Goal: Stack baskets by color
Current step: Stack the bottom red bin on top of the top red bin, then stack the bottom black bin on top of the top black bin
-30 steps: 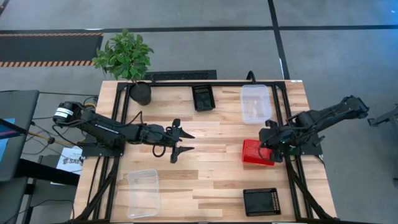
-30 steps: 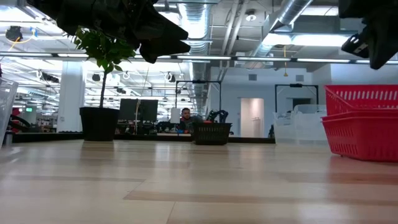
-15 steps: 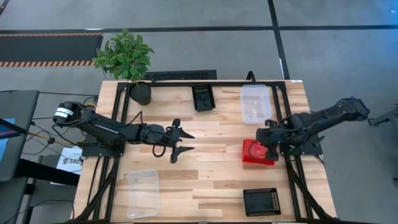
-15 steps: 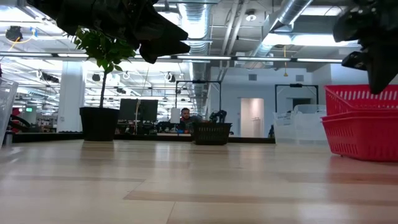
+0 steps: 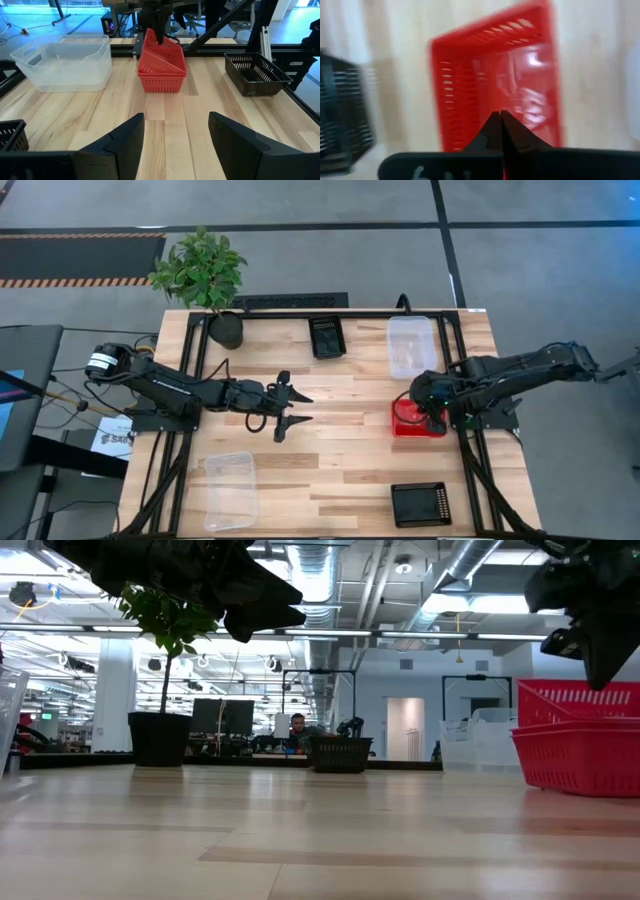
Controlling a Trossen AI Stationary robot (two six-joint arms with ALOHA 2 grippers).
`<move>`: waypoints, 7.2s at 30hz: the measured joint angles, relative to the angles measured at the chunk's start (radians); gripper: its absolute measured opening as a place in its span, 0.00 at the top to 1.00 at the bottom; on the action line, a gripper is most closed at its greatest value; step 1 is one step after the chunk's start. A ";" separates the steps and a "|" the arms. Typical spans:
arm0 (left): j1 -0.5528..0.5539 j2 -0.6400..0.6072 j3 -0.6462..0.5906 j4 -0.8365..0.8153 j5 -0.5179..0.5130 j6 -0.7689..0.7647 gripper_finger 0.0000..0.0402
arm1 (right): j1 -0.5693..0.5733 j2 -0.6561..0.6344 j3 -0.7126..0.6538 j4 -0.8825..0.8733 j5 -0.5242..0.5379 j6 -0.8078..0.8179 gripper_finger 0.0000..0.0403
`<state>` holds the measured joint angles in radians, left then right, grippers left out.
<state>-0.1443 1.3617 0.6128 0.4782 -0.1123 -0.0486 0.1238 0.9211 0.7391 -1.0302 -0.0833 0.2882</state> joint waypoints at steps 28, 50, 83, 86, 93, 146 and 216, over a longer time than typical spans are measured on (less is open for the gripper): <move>0.000 0.000 0.000 -0.028 -0.008 0.002 0.48 | 0.077 0.078 0.157 -0.146 0.268 0.035 0.48; 0.000 0.000 0.000 -0.052 0.000 0.013 0.48 | 0.070 0.355 0.157 -0.159 0.272 -0.006 0.84; -0.013 0.000 0.000 -0.040 0.000 -0.015 0.48 | 0.037 0.347 0.157 -0.059 0.102 -0.138 0.71; -0.013 0.000 0.000 -0.042 0.000 -0.014 0.48 | 0.037 0.347 0.157 -0.063 0.101 -0.139 0.66; -0.013 0.000 0.000 -0.042 0.000 -0.013 0.48 | 0.037 0.347 0.172 -0.090 0.105 -0.186 0.59; 0.016 0.000 0.000 -0.048 0.056 0.011 0.48 | 0.240 0.278 0.185 0.181 -0.097 0.246 0.96; 0.041 0.000 0.000 -0.034 0.075 0.043 0.48 | 0.759 0.697 0.185 0.336 0.055 0.647 0.51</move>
<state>-0.1028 1.3613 0.6132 0.4446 -0.0376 -0.0059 0.8829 1.6181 0.9245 -0.6945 -0.0278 0.9355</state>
